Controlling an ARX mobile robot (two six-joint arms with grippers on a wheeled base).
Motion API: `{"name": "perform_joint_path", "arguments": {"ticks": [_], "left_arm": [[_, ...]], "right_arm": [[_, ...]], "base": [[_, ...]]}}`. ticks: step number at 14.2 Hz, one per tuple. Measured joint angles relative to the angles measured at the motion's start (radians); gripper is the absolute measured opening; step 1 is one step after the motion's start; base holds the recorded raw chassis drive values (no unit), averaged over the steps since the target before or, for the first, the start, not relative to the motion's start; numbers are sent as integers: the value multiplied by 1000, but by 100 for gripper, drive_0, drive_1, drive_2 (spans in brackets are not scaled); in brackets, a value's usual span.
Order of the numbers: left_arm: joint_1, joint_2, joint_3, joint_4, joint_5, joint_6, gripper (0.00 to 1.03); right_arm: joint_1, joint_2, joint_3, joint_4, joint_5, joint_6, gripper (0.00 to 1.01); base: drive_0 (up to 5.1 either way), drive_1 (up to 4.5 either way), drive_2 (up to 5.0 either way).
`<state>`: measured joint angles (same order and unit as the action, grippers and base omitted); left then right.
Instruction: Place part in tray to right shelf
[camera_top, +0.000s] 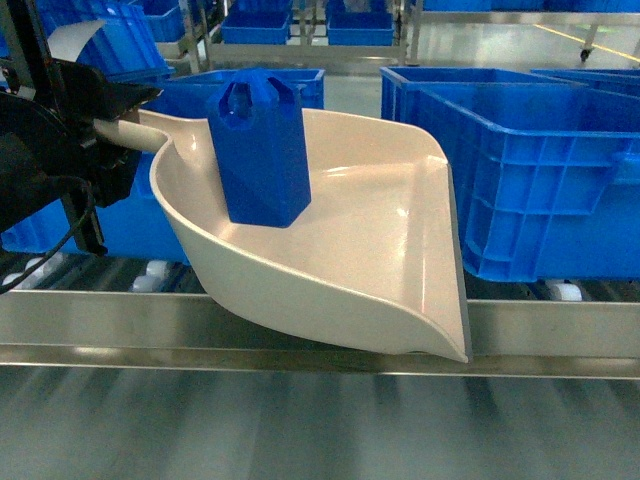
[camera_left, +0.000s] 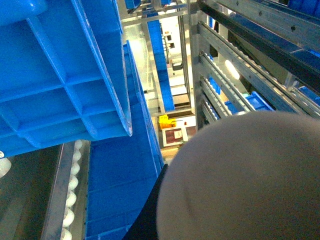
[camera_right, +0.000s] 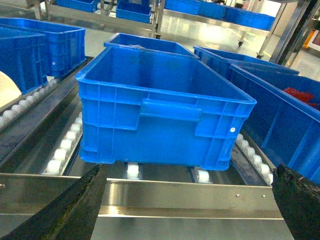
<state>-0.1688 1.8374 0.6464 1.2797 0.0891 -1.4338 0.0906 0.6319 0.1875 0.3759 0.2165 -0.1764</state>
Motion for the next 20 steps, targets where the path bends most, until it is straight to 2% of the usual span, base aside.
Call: {"name": "perform_joint_path", "arguments": {"ticks": [17, 18, 19, 20], "left_arm": [[0, 0, 0, 0, 0, 0, 12], [-12, -29, 12, -126, -60, 11, 12], [-26, -66, 15, -242, -166, 64, 12], [-34, -90, 18, -274, -192, 101, 12]], "right_arm": [[0, 0, 0, 0, 0, 0, 98], [0, 0, 0, 0, 0, 0, 98], [0, 0, 0, 0, 0, 0, 98], [0, 0, 0, 0, 0, 0, 98]], "base": [[0, 0, 0], [0, 0, 0], [0, 0, 0], [0, 0, 0]]}}
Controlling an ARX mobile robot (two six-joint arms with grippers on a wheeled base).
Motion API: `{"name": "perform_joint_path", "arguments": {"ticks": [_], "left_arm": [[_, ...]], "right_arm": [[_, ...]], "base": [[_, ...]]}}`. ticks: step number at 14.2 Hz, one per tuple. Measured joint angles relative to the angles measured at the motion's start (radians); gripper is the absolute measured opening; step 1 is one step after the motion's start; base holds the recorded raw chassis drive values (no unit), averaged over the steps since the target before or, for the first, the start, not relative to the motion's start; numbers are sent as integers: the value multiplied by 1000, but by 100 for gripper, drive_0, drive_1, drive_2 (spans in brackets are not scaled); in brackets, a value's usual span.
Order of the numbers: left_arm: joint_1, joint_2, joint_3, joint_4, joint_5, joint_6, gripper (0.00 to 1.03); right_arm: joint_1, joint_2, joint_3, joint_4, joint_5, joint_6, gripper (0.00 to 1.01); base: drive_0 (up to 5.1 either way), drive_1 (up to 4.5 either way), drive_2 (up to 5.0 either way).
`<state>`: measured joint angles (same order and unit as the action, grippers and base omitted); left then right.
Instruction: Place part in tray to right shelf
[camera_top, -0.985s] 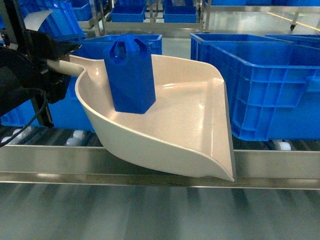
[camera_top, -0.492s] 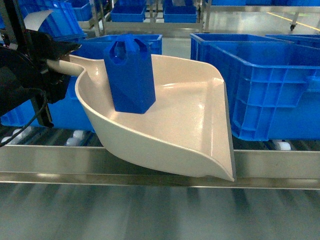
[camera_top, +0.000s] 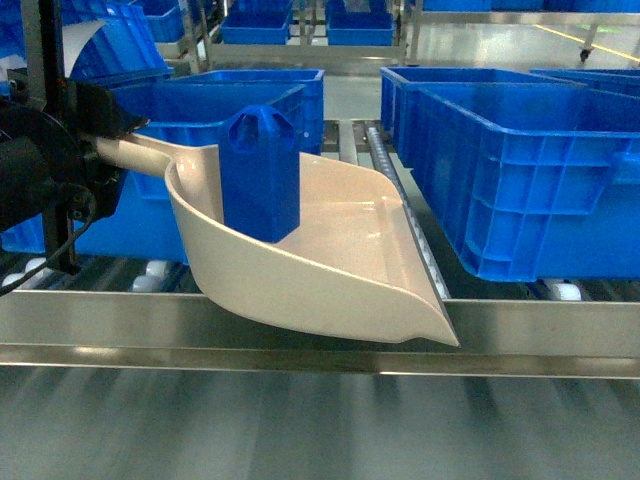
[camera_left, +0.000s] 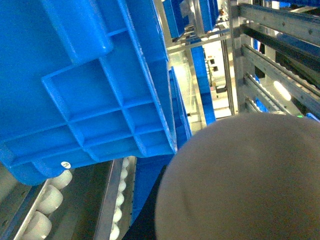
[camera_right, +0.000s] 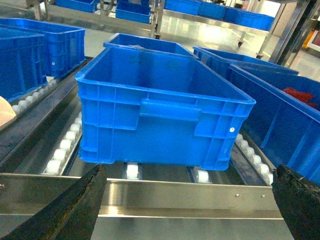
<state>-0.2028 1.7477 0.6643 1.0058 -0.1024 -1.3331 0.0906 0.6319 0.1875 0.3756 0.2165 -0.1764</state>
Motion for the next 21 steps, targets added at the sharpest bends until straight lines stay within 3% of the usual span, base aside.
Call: {"name": "perform_joint_path", "arguments": {"ticks": [3, 6, 8, 11, 13, 15, 17, 19, 21], "left_arm": [[-6, -28, 16, 36, 19, -1, 12], [4, -142, 116, -30, 7, -19, 12], [40, -193, 179, -130, -56, 1, 12], [132, -203, 299, -320, -257, 108, 12], [166, -166, 399, -366, -382, 221, 12], [194, -79, 506, -385, -490, 370, 12], [220, -8, 558, -408, -518, 493, 12], [220, -14, 583, -399, -497, 514, 12], [219, -81, 512, -386, -462, 487, 12]], "right_arm": [[0, 0, 0, 0, 0, 0, 98], [0, 0, 0, 0, 0, 0, 98], [0, 0, 0, 0, 0, 0, 98], [0, 0, 0, 0, 0, 0, 98], [0, 0, 0, 0, 0, 0, 98], [0, 0, 0, 0, 0, 0, 98], [0, 0, 0, 0, 0, 0, 98], [0, 0, 0, 0, 0, 0, 98], [0, 0, 0, 0, 0, 0, 98]], "base": [[0, 0, 0], [0, 0, 0], [0, 0, 0], [0, 0, 0], [0, 0, 0], [0, 0, 0], [0, 0, 0], [0, 0, 0], [0, 0, 0]]}}
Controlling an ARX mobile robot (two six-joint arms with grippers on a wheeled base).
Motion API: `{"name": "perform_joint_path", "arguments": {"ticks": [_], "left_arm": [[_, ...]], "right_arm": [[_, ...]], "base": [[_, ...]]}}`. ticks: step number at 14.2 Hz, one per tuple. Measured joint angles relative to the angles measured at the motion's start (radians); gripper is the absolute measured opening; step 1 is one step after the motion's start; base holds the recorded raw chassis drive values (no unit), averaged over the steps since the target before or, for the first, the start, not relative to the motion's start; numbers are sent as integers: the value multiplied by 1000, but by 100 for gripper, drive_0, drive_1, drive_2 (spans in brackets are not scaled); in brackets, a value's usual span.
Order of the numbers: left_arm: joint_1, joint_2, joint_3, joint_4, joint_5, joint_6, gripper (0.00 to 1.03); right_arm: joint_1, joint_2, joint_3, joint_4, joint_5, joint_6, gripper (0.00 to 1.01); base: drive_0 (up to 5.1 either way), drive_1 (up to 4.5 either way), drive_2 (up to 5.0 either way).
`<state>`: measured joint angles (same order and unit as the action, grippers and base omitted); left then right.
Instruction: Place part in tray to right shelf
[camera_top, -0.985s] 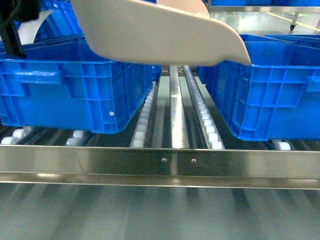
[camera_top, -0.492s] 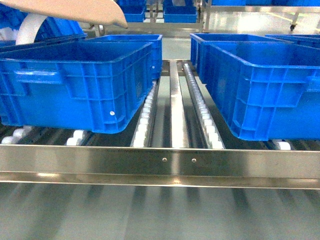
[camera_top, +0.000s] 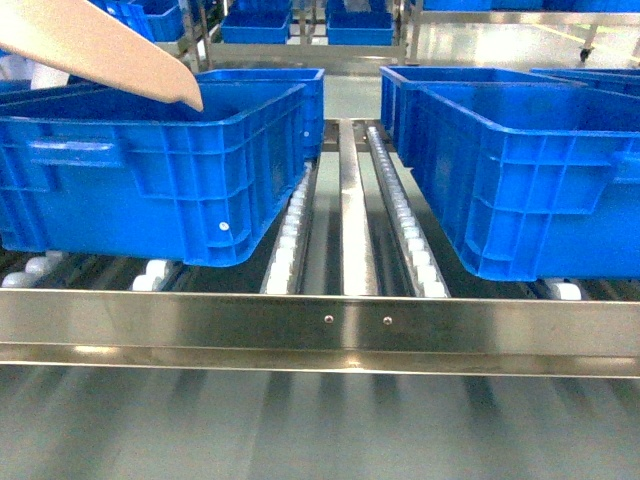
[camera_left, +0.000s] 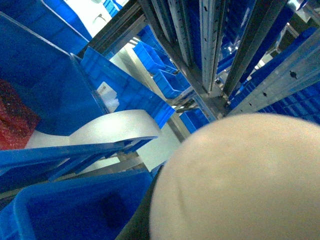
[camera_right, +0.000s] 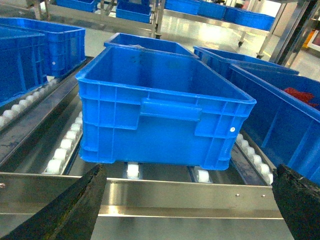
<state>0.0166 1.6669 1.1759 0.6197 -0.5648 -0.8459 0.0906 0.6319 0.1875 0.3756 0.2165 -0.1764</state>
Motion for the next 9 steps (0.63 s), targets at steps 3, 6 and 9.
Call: {"name": "perform_joint_path", "arguments": {"ticks": [3, 6, 9], "left_arm": [[-28, -392, -372, 144, -37, -29, 12], [-14, -819, -528, -252, 422, 418, 12], [-15, -937, -841, -248, 561, 804, 12]], "right_arm": [[0, 0, 0, 0, 0, 0, 98], [-98, -51, -43, 68, -186, 112, 74], [-91, -170, -114, 7, -216, 159, 21]], "base": [[0, 0, 0], [0, 0, 0], [0, 0, 0]]}}
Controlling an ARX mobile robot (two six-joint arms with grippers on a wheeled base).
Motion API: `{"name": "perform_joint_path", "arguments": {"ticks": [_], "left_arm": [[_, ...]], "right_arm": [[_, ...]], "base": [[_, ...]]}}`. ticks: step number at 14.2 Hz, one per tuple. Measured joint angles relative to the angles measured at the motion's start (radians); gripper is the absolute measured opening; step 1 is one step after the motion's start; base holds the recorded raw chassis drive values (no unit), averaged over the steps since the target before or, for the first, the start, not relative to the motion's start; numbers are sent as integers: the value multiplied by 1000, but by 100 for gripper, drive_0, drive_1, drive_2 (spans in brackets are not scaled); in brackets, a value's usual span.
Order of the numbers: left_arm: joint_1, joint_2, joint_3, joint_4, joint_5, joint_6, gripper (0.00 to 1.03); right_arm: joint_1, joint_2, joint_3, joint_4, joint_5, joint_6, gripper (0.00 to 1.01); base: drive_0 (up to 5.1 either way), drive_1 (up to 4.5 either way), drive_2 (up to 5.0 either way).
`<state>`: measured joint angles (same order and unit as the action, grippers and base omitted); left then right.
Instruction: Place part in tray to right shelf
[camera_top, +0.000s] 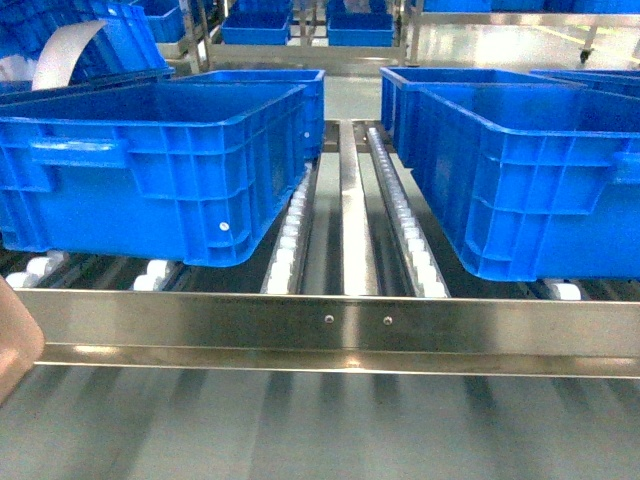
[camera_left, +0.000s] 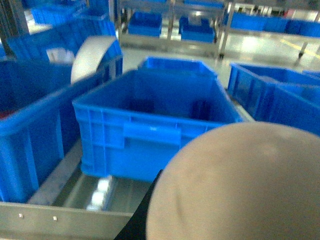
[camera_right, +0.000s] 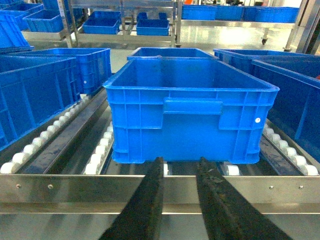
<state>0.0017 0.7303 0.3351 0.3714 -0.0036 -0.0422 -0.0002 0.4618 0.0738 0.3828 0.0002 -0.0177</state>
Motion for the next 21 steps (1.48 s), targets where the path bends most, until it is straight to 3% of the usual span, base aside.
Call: {"name": "perform_joint_path", "arguments": {"ticks": [4, 6, 15, 16, 21], "left_arm": [[-1, -75, -63, 33, 3, 23, 12], [-1, -130, -166, 18, 3, 24, 12], [-1, -377, -287, -80, 3, 24, 12], [-1, -401, -294, -97, 3, 24, 12], [-1, -504, -323, -149, 3, 25, 12]], "right_arm": [[0, -54, -18, -34, 0, 3, 2], [0, -124, -36, -84, 0, 3, 2], [0, -296, -61, -219, 0, 3, 2], [0, -394, -61, -369, -4, 3, 2], [0, -457, -61, -388, 0, 3, 2]], "base": [[0, 0, 0], [0, 0, 0], [0, 0, 0], [0, 0, 0], [0, 0, 0]]}}
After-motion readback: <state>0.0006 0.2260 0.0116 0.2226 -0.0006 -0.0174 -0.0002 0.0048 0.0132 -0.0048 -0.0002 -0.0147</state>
